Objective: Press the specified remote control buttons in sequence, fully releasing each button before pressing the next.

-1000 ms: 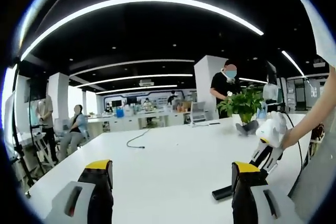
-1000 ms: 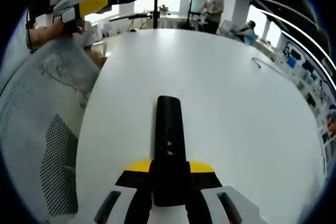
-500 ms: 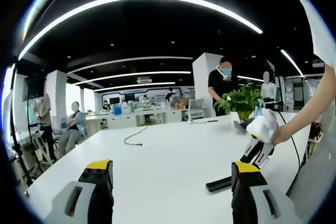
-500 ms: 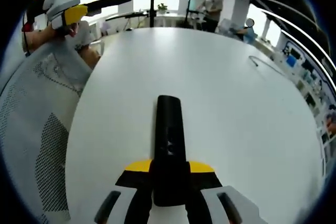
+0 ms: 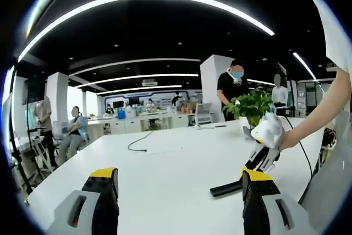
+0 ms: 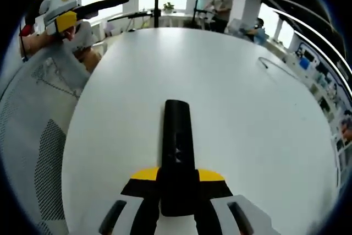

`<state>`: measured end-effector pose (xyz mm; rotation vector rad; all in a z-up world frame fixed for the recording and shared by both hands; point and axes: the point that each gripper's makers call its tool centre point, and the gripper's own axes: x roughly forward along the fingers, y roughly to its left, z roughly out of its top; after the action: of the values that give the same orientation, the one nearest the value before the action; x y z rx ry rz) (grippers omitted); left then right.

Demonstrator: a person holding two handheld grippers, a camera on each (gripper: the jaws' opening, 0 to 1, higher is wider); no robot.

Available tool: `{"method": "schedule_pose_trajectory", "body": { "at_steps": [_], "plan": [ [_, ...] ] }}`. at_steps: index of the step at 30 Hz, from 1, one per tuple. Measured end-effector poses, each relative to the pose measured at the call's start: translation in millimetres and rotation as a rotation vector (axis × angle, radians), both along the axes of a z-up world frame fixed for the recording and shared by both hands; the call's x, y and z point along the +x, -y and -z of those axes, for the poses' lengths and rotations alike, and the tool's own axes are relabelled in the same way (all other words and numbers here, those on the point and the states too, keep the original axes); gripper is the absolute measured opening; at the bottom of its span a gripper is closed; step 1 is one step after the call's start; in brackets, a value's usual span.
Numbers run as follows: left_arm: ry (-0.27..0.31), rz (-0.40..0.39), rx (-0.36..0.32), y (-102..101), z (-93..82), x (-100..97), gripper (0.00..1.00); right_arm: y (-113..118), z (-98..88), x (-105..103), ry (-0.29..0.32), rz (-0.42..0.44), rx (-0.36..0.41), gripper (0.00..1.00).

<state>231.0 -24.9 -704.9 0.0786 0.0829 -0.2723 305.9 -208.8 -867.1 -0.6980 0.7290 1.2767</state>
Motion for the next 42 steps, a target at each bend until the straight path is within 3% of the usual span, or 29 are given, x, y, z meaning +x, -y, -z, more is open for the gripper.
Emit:
{"method": "schedule_pose_trajectory", "body": {
  "at_steps": [29,42],
  "plan": [
    [-0.021,0.010,0.008,2.1,3.9,-0.4,0.96,-2.5,0.8,25.3,0.012,-0.004,-0.029,0.21],
    [-0.035,0.015,0.012,2.5,6.7,-0.6,0.92,-2.2,1.2,35.8,0.012,-0.048,-0.053,0.21]
  ]
}}
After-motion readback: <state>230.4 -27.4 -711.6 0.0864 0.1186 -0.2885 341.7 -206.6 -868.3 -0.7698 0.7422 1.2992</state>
